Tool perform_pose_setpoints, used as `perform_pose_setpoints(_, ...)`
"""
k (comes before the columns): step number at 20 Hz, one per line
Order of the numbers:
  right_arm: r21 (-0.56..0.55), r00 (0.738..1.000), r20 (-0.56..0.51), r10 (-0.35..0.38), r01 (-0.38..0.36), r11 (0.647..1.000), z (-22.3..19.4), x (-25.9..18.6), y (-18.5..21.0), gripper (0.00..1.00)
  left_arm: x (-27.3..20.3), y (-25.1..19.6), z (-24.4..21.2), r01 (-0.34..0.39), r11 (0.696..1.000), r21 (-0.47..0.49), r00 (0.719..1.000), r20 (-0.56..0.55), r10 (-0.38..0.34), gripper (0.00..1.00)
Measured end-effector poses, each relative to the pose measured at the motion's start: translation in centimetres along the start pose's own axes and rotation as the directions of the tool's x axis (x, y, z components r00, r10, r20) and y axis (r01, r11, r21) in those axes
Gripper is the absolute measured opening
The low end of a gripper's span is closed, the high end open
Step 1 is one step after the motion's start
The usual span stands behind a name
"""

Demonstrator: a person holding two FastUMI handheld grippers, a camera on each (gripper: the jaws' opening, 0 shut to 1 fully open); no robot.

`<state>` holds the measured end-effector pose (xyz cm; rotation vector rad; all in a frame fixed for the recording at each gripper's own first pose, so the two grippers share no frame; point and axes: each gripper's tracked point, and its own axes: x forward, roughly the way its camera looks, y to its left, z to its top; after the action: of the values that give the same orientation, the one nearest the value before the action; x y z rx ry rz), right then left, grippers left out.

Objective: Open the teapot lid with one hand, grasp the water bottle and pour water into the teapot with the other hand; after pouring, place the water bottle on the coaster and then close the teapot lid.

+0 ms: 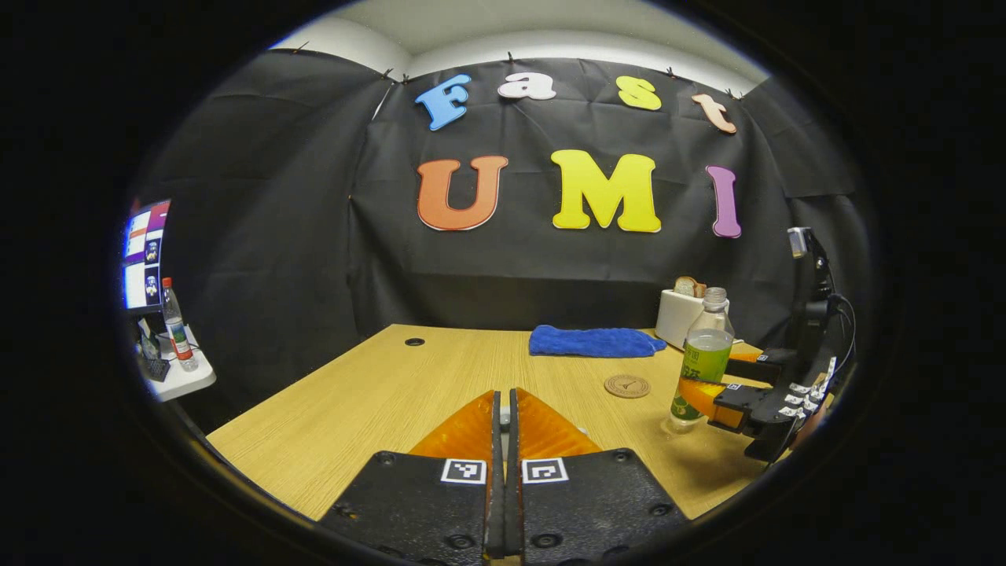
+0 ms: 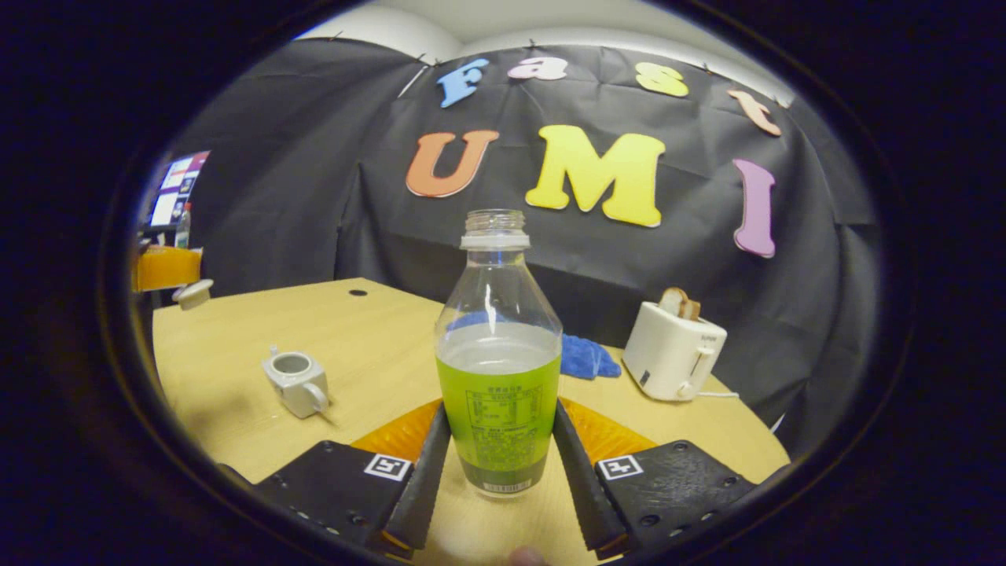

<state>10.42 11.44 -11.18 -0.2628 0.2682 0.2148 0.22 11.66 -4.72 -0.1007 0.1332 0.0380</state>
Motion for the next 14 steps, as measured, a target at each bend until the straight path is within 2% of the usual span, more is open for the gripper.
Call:
perform_pose_setpoints(4,-0.188,1.0,-0.011,0.01,-0.012,0.982,1.1,0.8,0.9,0.7,0.1,0.5,-0.3,0.004,1.0,-0.004,1.0,0.003,-0.004,0.02)
perform_pose_setpoints(7,-0.353,1.0,-0.005,-0.003,0.001,0.936,1.4,1.2,1.3,0.71,0.4,1.5,-0.8,0.0,1.0,-0.014,1.0,-0.003,0.0,0.02)
perform_pose_setpoints(10,-0.449,1.0,-0.007,-0.004,0.0,0.894,1.8,3.1,2.2,0.71,0.2,2.5,-0.6,-0.019,1.0,-0.015,1.0,0.006,0.019,0.02)
perform_pose_setpoints(14,-0.627,0.999,0.024,-0.024,0.034,0.778,2.8,4.3,3.6,0.71,-0.1,3.5,-0.4,-0.037,0.999,-0.017,0.999,0.015,0.037,0.02)
